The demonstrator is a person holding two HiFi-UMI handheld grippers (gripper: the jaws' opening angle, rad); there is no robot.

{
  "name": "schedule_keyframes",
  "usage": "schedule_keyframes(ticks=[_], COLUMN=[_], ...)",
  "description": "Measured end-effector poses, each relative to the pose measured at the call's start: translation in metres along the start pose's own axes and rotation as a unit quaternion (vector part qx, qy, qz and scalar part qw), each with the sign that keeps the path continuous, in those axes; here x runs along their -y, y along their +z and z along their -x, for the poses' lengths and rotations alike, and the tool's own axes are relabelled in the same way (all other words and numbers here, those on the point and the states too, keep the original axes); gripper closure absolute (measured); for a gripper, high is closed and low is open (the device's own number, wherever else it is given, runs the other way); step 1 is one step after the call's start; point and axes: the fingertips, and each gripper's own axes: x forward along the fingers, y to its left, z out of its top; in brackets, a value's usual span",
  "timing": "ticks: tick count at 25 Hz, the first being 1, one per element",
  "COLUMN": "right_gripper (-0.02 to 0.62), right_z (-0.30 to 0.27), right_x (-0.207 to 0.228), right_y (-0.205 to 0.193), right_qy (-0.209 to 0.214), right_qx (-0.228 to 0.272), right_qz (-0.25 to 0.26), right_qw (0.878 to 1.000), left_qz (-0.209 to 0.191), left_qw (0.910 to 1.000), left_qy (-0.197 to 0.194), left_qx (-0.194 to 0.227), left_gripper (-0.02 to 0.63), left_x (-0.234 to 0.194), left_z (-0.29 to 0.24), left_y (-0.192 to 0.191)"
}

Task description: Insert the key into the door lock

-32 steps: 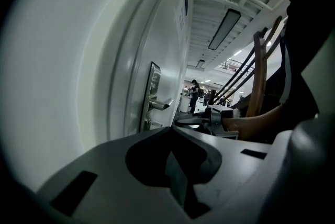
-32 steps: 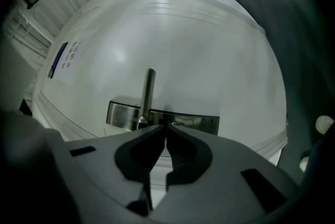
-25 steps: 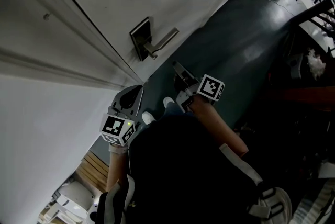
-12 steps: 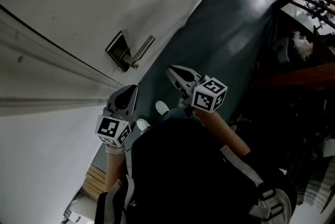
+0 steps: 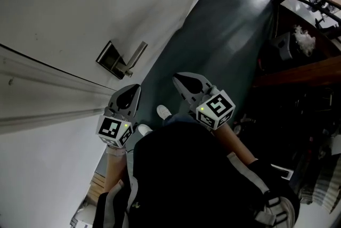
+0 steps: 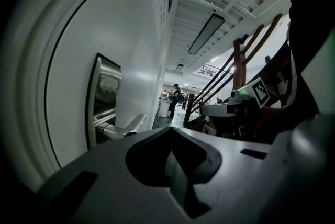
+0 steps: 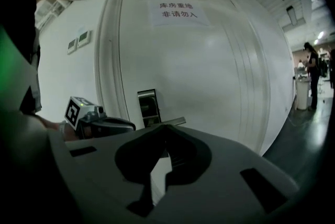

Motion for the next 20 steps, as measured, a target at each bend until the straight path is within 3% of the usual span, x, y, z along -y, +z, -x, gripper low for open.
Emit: schedule_keyframes(ticks=[9,20], right_gripper=[0.578,0.578], right_z=[0.023,0.024], right_x=[0.005,0.005], right_y=[0.0,-0.006], right_qy=[-0.044,-0.048], right_qx=[-0.012,-0.019], right_qz=[0.065,0.055], right_qw=[0.997,0.997], left_qz=[-0.019,-0.029], left_qw=[0.9998,0.9995], left_qy=[-0.006,-0.011], left_qx=[-0.002,-0.008], left_gripper=[0.598,0.598], left_x=[0.011,0.014], left_z=[-0.008,-0.007], left_y=[0.016,0.017])
